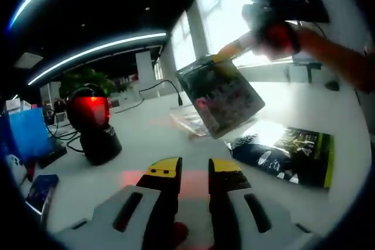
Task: Clip sheet goods on table flip sheet goods clip sheet goods scan sheet goods put sheet goods back to table
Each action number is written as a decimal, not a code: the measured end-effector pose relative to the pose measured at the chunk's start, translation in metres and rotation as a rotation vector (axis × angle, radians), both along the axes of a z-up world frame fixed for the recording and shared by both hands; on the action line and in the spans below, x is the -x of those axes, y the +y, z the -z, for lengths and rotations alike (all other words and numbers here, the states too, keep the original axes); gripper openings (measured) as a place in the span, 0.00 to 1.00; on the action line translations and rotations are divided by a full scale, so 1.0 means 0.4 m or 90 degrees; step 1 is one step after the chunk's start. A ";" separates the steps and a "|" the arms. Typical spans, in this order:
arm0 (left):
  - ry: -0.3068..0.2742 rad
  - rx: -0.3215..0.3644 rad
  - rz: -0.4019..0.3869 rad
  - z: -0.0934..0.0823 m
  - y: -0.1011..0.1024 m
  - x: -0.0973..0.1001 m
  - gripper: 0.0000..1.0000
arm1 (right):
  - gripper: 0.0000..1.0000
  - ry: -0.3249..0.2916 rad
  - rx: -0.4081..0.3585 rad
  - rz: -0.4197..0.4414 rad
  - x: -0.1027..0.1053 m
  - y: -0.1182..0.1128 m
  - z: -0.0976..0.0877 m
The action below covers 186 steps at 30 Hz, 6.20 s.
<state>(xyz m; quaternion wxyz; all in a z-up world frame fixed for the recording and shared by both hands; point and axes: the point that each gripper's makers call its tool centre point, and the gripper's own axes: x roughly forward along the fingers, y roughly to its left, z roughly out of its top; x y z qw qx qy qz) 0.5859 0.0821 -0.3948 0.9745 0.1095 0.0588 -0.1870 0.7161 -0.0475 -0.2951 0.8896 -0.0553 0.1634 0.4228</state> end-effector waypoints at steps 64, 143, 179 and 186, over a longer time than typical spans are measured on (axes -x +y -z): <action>0.001 -0.003 -0.001 0.002 0.001 -0.003 0.11 | 0.02 0.011 0.164 0.081 -0.187 -0.038 0.285; 0.005 -0.012 -0.002 0.006 0.001 -0.005 0.11 | 0.08 -0.085 0.054 0.109 -0.084 -0.153 0.077; 0.009 -0.026 -0.006 0.012 0.000 -0.006 0.11 | 0.00 -0.121 0.030 0.097 0.144 -0.246 0.087; 0.009 -0.021 -0.009 0.011 0.004 -0.006 0.11 | 0.00 -0.111 0.014 0.105 0.183 -0.265 0.113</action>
